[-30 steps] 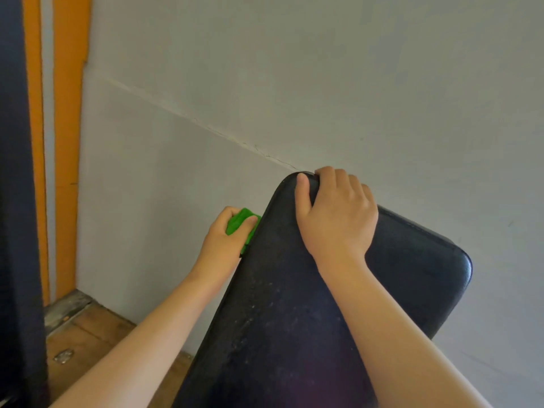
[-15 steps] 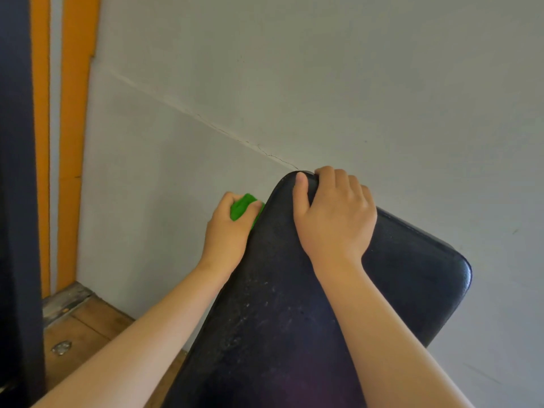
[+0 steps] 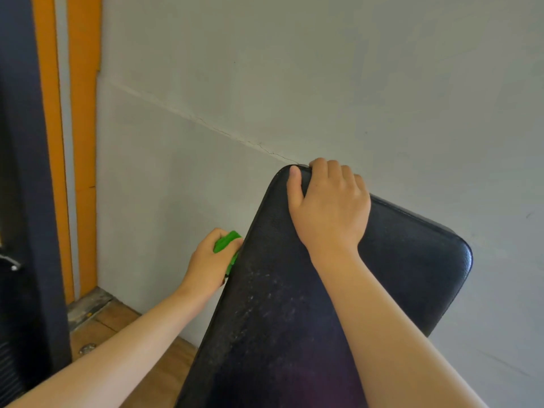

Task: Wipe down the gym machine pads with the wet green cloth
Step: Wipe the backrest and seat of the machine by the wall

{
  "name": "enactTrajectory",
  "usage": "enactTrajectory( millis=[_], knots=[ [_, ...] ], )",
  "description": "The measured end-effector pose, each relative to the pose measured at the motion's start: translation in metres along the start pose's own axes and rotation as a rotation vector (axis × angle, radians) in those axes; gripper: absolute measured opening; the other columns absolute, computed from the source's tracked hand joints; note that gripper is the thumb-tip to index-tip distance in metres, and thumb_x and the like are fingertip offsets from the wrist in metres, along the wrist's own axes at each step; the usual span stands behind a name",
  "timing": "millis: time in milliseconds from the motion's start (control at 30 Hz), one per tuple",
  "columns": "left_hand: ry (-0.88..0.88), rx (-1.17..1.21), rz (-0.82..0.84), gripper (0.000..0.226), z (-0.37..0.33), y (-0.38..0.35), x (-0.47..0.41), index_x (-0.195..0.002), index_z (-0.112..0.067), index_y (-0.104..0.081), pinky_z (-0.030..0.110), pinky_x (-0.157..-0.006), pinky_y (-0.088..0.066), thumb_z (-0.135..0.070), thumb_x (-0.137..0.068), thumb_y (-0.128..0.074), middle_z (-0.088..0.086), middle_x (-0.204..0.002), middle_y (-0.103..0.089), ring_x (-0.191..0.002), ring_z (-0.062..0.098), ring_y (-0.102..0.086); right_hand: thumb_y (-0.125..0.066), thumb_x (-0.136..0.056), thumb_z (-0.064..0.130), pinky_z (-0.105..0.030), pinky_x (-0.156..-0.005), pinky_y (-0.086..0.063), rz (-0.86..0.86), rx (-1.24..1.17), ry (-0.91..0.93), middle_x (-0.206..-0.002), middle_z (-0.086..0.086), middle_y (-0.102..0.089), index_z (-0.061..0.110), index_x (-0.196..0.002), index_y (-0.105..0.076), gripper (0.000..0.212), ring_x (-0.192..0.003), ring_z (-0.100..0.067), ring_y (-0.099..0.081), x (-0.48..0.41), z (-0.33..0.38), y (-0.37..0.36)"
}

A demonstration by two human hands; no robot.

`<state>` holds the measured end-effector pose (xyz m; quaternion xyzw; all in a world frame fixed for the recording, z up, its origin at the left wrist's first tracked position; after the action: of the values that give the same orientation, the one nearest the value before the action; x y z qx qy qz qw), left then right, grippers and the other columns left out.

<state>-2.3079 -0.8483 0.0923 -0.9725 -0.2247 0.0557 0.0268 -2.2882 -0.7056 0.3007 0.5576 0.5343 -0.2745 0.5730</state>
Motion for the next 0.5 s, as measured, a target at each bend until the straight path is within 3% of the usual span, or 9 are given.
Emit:
enactTrajectory(
  millis=[133, 233, 400, 500],
  knots=[
    [-0.051, 0.124, -0.074, 0.019, -0.045, -0.004, -0.011, -0.09, -0.004, -0.057, 0.011, -0.034, -0.026, -0.023, -0.094, -0.058, 0.004, -0.061, -0.045, -0.041, 0.008, -0.041, -0.034, -0.095, 0.042, -0.031, -0.059, -0.032, 0.006, -0.001, -0.001, -0.064, -0.004, -0.056, 0.009, -0.077, -0.062, 0.047, -0.058, -0.023, -0.049, 0.0, 0.0, -0.001],
    [-0.152, 0.159, -0.096, 0.017, -0.075, -0.008, -0.016, -0.081, -0.013, -0.055, 0.017, -0.039, -0.031, -0.024, -0.092, -0.061, 0.0, -0.06, -0.047, -0.047, 0.009, -0.043, -0.035, -0.095, 0.042, -0.031, -0.058, -0.032, 0.007, 0.001, 0.001, -0.064, -0.004, -0.056, 0.008, -0.077, -0.062, 0.047, -0.058, -0.023, -0.05, 0.0, 0.0, 0.001],
    [-0.102, 0.065, -0.028, 0.03, -0.036, -0.007, -0.01, -0.086, -0.004, -0.05, 0.023, -0.05, -0.035, -0.032, -0.093, -0.058, 0.003, -0.065, -0.048, -0.058, 0.015, -0.045, -0.034, -0.095, 0.042, -0.031, -0.057, -0.032, -0.004, -0.003, 0.002, -0.062, -0.003, -0.054, 0.009, -0.075, -0.061, 0.047, -0.056, -0.021, -0.047, 0.0, 0.0, 0.002],
    [-0.079, -0.059, -0.023, 0.03, -0.004, 0.003, 0.001, -0.087, -0.001, -0.053, 0.018, -0.043, -0.034, -0.031, -0.095, -0.056, 0.002, -0.063, -0.048, -0.051, 0.008, -0.044, -0.034, -0.095, 0.042, -0.031, -0.059, -0.029, -0.014, -0.019, 0.001, -0.062, -0.003, -0.054, 0.009, -0.075, -0.06, 0.047, -0.057, -0.019, -0.036, 0.001, -0.001, 0.002]
  ],
)
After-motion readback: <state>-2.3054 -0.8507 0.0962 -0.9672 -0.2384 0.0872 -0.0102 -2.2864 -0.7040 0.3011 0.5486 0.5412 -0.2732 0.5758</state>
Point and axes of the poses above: each hand's wrist, its own x-axis away from the middle knuckle, its own y-axis out of the back of the hand, z = x × y, the point moved 10 cm from there along -x, towards the middle knuckle
